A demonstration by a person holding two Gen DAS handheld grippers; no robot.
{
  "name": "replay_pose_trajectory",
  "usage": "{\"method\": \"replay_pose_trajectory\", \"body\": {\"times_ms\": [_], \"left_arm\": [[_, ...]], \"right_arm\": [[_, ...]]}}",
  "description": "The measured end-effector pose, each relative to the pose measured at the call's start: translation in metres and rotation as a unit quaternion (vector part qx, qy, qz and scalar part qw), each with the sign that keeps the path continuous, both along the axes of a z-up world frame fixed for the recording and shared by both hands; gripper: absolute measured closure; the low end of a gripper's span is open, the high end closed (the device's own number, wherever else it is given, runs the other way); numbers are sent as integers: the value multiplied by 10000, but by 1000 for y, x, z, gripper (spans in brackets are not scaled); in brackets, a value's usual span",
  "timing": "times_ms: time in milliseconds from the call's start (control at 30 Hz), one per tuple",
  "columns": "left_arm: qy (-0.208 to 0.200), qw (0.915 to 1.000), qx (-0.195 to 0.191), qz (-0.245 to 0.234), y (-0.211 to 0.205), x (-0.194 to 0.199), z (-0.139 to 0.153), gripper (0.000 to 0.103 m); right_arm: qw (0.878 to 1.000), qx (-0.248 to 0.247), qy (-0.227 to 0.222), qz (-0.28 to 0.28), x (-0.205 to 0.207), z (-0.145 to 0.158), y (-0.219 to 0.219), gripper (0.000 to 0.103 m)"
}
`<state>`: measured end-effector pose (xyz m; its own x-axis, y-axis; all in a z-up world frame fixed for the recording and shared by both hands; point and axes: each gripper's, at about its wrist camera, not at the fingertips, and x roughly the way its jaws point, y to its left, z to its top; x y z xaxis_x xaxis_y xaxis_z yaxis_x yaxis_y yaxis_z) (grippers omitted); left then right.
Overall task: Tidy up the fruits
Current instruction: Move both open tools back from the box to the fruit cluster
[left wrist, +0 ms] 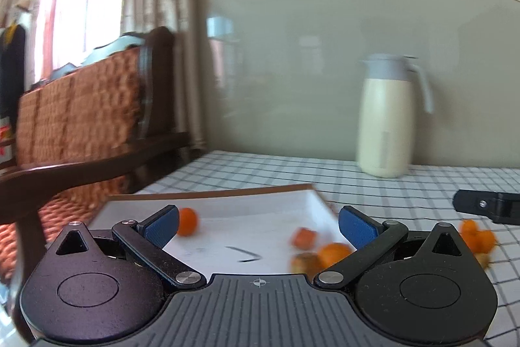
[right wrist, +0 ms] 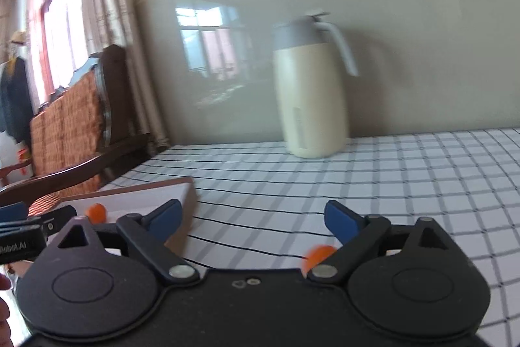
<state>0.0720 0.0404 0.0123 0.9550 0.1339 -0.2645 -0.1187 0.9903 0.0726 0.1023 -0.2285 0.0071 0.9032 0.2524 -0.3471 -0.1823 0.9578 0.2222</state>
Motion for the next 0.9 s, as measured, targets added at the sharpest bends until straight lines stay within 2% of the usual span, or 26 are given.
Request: {"method": "replay_pose_trajectory", "body": {"times_ms": [33,233,400,533,633,667,733,767,900], "left_arm": [[12,9999,19,-99,-7,0,-1,0],[191,9977,8,-648,-44,3,-10,0],[344,9946,-30,-975,-69,10,-15,0],[468,9925,-74,-1125,-85,16,-20,0],[529,9908,-55,-1245,-97,20,-24,0],[548,9903,-50,-1277,-101,22,-25,1],[614,9891,-45,-1338,-109,26,-28,11],[676,9881,-54,-1379,-112,28,-30,13],[809,9863,-62,-1436,-124,35,-37,13]], "right_arm": [[10000,8,37,-85,-1,-1,-7,29],[9982,-18,177,-565,-6,-8,-37,38],[9959,-35,271,-858,-10,-12,-56,40],[9947,-48,347,-970,-11,-15,-67,54],[9944,-56,411,-975,-11,-18,-72,59],[9944,-78,423,-961,-11,-19,-72,60],[9946,-130,433,-938,-12,-20,-72,59],[9947,-141,450,-914,-13,-21,-72,59],[9949,-202,483,-861,-15,-23,-72,60]]}}
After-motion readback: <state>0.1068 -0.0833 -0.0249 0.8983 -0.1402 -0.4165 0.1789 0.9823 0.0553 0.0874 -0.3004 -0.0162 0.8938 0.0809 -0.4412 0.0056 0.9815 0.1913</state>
